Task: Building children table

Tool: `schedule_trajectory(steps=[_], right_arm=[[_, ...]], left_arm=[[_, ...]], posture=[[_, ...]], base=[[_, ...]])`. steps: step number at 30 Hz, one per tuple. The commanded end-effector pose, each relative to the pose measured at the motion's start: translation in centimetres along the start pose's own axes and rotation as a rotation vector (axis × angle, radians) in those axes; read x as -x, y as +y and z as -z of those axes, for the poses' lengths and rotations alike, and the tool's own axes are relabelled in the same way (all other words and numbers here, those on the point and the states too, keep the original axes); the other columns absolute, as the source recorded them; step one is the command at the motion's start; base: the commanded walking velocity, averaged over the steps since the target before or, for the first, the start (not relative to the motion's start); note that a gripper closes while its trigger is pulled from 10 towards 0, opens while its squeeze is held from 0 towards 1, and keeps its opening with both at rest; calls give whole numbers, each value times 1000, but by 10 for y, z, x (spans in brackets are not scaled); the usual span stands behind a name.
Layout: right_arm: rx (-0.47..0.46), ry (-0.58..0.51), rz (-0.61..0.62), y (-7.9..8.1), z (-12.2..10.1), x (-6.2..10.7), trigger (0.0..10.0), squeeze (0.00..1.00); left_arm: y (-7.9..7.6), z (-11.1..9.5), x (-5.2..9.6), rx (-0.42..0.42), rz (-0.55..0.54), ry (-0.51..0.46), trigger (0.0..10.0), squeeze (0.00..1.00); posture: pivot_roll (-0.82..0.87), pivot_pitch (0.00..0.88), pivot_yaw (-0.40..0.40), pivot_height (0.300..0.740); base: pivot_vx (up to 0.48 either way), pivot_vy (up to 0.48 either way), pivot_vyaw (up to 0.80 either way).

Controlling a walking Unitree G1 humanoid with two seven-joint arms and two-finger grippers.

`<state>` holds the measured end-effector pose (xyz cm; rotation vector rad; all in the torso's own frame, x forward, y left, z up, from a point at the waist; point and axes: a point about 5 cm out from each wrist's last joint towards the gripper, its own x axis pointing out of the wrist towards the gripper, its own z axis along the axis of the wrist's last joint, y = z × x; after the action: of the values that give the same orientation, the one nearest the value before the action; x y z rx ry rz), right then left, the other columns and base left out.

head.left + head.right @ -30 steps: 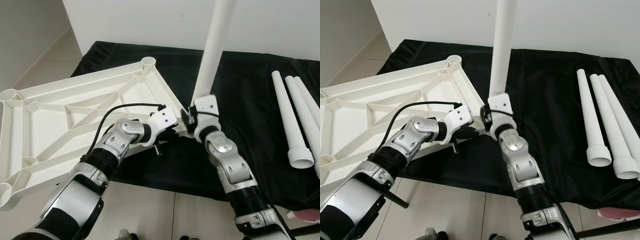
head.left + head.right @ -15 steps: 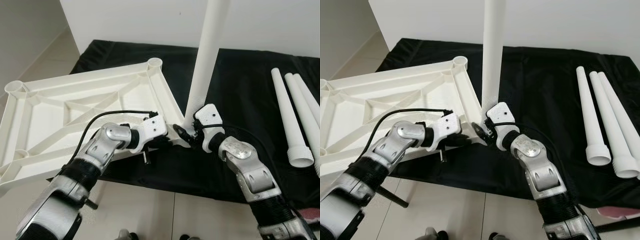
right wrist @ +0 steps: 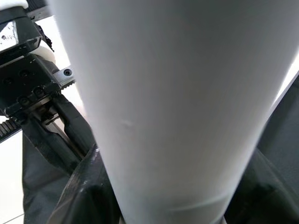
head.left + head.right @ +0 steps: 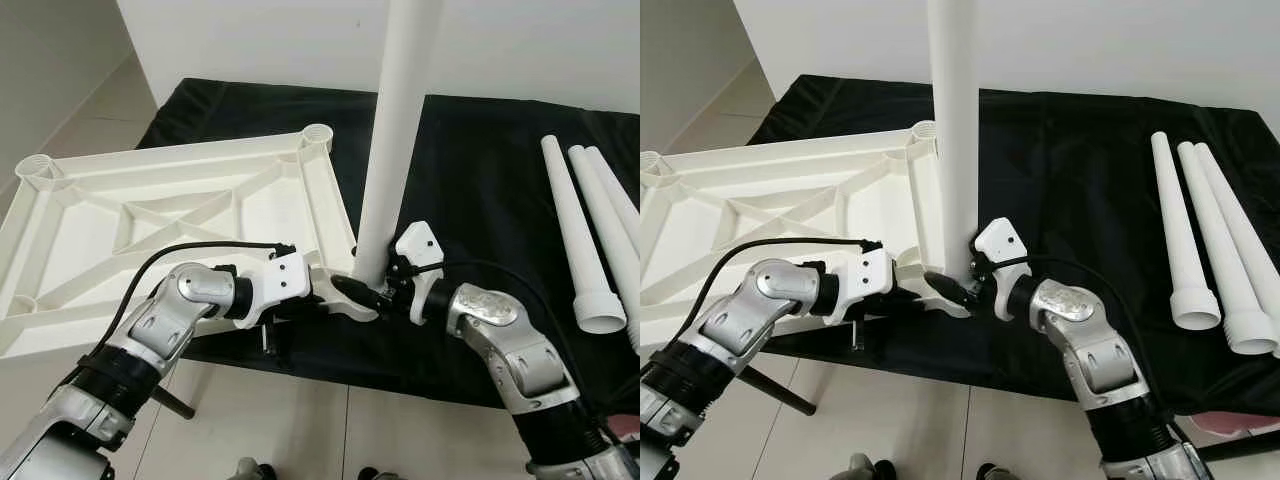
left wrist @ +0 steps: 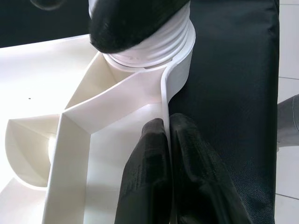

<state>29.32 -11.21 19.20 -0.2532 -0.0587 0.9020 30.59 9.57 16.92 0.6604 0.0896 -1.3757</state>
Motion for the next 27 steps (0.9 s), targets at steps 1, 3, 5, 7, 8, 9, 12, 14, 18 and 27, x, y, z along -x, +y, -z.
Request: schedule_trajectory(steps=[1, 3, 5, 7, 8, 9, 12, 14, 18, 27], right_arm=[[-44, 75, 9, 5, 18, -3, 0, 0], [-44, 84, 23, 4, 19, -4, 0, 0], [-45, 111, 90, 1, 24, -5, 0, 0], [-48, 121, 118, -1, 25, -6, 0, 0], [-52, 142, 168, -4, 28, -6, 0, 0], [-56, 162, 217, -6, 31, -8, 0, 0], [-61, 192, 286, -7, 36, -10, 0, 0], [-66, 211, 334, -6, 40, -13, 0, 0], [-91, 278, 489, -8, 53, -20, 0, 0], [-116, 334, 755, -12, 59, -36, 0, 0]], left_arm=[[-6, -21, -1, -82, 164, -69, 0, 0], [-6, -21, -1, -81, 160, -70, 0, 0], [-4, -22, -3, -77, 150, -76, 0, 0], [-4, -23, -4, -75, 145, -79, 0, 0], [-2, -26, -7, -67, 131, -90, 0, 0], [2, -28, -11, -57, 112, -103, 0, 0], [7, -33, -18, -42, 81, -122, 0, 0], [12, -37, -24, -30, 53, -134, 0, 0], [24, -46, -41, 6, -2, -159, 0, 0], [41, -59, -68, 47, -50, -161, 0, 0]], posture=[[-8, 152, 37, 740], [-8, 152, 37, 740], [-15, 150, 40, 740], [-15, 150, 40, 740], [-16, 150, 42, 740], [-18, 151, 42, 740], [-18, 154, 43, 740], [-18, 155, 43, 740], [-19, 160, 46, 740], [-28, 167, 61, 740]], base=[[0, 0, 0], [0, 0, 0], [0, 0, 0], [0, 0, 0], [0, 0, 0], [0, 0, 0], [0, 0, 0], [0, 0, 0], [0, 0, 0], [0, 0, 0]])
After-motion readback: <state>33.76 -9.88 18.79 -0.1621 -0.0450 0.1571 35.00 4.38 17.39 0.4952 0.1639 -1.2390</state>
